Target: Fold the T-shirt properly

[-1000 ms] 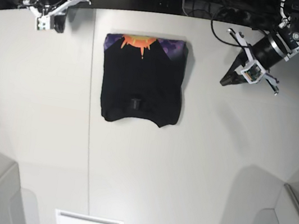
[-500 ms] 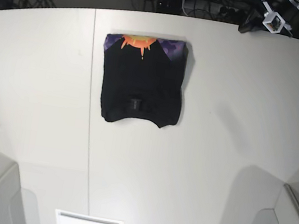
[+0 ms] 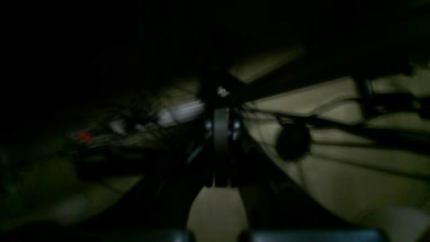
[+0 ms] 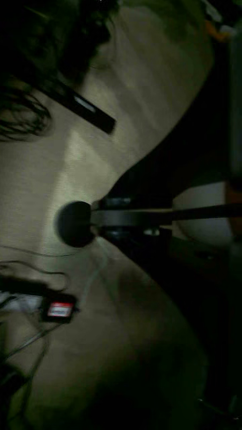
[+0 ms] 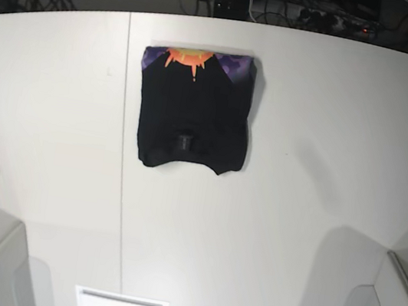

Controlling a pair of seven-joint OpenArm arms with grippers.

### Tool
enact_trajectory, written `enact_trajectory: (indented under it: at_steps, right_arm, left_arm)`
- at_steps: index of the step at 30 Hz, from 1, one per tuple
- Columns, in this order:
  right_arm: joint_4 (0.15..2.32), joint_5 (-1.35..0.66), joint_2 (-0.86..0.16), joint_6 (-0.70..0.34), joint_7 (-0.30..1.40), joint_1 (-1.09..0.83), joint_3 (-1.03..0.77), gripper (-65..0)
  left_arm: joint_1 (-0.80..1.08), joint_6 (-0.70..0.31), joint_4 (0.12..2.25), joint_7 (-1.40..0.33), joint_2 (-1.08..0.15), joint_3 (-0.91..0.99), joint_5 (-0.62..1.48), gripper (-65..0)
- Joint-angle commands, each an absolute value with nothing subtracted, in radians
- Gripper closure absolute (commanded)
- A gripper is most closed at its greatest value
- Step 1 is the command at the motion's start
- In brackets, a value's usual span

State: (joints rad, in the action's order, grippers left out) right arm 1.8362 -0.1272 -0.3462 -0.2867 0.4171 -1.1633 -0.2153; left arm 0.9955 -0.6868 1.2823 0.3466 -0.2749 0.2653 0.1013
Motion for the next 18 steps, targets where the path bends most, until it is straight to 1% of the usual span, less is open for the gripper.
enact_trajectory:
  at_steps: [1,4,9,15,18]
  right_arm:
    - [1.808,-0.128,-0.372,-0.291,0.415,-1.17,-0.188,0.0]
    - [1.667,-0.13,-0.407,-0.291,0.412,-1.089,-0.065,0.0]
    - [1.455,-0.13,-0.415,-0.291,0.387,-0.947,0.073,0.0]
    - [1.113,-0.136,-0.433,-0.291,0.214,-0.754,0.265,0.0]
    - [0.967,-0.136,-0.427,-0.291,0.134,-0.688,0.334,0.0]
  left_arm:
    - [1.001,-0.698,1.256,0.366,-0.278,0.249,0.11,0.0]
    - [0.94,-0.698,1.144,0.366,-0.278,0.177,0.11,0.0]
    - [0.828,-0.698,0.952,0.366,-0.278,0.071,0.111,0.0]
    - [0.691,-0.698,0.722,0.366,-0.268,-0.036,0.111,0.0]
    - [0.616,-0.654,0.599,0.366,-0.248,-0.079,0.111,0.0]
